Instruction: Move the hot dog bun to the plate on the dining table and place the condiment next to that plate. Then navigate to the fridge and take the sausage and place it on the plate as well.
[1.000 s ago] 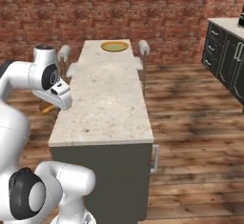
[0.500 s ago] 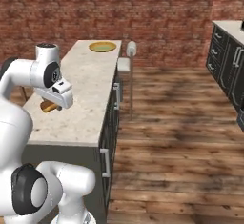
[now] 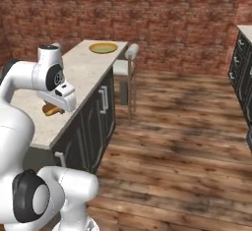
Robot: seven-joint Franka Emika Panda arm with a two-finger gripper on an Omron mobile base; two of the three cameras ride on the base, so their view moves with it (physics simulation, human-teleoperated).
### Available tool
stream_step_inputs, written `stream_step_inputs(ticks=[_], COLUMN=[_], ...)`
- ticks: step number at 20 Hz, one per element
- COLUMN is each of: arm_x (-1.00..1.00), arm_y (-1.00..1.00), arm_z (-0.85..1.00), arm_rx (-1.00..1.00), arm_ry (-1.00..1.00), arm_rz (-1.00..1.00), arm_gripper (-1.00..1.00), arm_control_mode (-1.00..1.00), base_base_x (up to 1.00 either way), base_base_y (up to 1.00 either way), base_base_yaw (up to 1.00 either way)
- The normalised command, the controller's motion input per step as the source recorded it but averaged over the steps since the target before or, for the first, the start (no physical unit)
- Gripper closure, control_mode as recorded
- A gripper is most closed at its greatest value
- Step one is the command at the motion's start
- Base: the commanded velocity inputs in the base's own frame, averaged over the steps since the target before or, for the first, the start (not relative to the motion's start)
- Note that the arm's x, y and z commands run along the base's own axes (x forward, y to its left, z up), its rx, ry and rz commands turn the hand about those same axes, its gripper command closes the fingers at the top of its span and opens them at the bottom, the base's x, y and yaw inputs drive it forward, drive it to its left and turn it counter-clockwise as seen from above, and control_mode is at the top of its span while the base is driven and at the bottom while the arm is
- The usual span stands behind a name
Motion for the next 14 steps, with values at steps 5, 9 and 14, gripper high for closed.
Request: stream_step_inputs(ticks=[5, 9, 14], arm_x=[0.0, 0.0, 0.0], arm_y=[0.0, 0.0, 0.0], arm_z=[0.0, 0.0, 0.0], arm_rx=[0.0, 0.0, 0.0], arm_ry=[0.0, 0.0, 0.0], arm_rz=[0.0, 0.0, 0.0], arm_gripper=[1.0, 1.0, 1.0], arm_control_mode=[1.0, 1.0, 1.0], base_base_x=[0.51, 0.76, 0.83], base_base_y=[-0.86, -0.69, -0.69], base_base_yaw=[0.41, 0.43, 0.43])
